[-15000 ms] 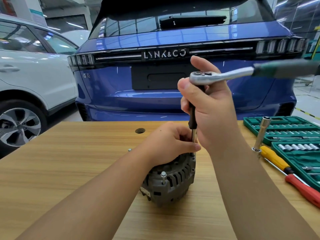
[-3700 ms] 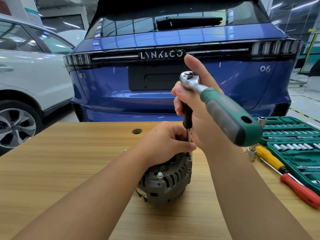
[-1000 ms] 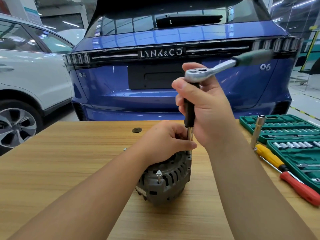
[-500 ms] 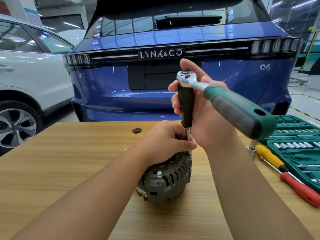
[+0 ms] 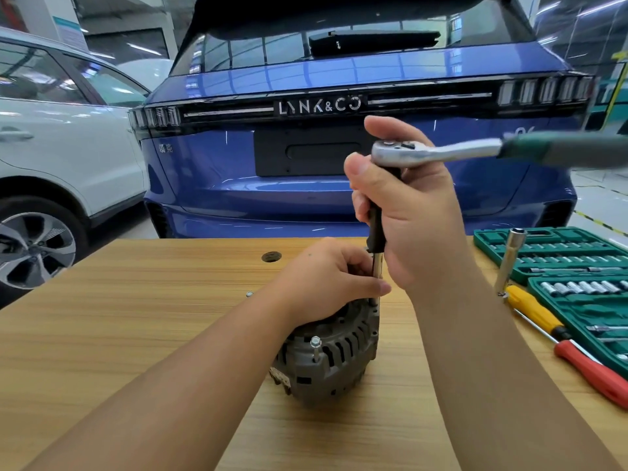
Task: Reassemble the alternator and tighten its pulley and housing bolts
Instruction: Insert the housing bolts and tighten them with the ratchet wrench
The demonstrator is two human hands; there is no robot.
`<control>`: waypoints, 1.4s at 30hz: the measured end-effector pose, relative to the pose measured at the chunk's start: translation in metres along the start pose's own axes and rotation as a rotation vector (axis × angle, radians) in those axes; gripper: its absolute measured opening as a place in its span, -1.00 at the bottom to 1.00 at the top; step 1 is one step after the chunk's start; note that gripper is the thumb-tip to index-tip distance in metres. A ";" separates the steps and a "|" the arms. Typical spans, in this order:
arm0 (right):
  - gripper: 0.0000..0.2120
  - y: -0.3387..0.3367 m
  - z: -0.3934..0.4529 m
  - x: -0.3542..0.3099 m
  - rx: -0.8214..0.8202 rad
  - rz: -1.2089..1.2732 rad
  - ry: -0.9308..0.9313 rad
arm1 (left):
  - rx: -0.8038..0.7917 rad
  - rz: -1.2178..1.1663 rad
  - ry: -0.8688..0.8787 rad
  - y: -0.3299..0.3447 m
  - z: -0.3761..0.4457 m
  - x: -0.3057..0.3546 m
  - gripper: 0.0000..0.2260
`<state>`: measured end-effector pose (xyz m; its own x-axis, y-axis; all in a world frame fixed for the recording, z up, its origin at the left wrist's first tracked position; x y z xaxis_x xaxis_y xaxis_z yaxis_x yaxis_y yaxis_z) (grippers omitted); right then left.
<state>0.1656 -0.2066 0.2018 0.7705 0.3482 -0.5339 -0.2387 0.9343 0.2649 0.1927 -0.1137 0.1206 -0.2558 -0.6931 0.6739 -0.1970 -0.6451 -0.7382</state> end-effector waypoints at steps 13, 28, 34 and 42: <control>-0.47 0.010 -0.001 0.014 -0.124 0.339 0.146 | 0.015 -0.047 0.064 -0.006 -0.009 0.006 -0.60; -0.81 -0.009 -0.002 0.006 0.079 -0.009 0.179 | 0.005 -0.003 -0.006 0.000 0.004 -0.005 -0.91; -0.75 0.007 -0.003 -0.009 -0.037 -0.044 -0.069 | -0.007 -0.047 0.006 -0.001 0.002 -0.004 -0.93; -0.59 0.017 -0.004 -0.008 -0.100 -0.027 -0.067 | -0.014 -0.045 -0.015 -0.001 0.001 -0.005 -0.94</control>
<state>0.1534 -0.1935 0.2070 0.8141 0.3205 -0.4843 -0.2730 0.9472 0.1679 0.1953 -0.1105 0.1179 -0.2318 -0.6682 0.7069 -0.2217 -0.6713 -0.7072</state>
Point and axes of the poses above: each hand's wrist, its own z-axis towards the middle knuckle, its own y-axis out of the palm, x = y × z, the point moved 8 cm from there along z, towards the middle knuckle, and after that the axes turned 10 degrees about -y, right-handed, at the moved point
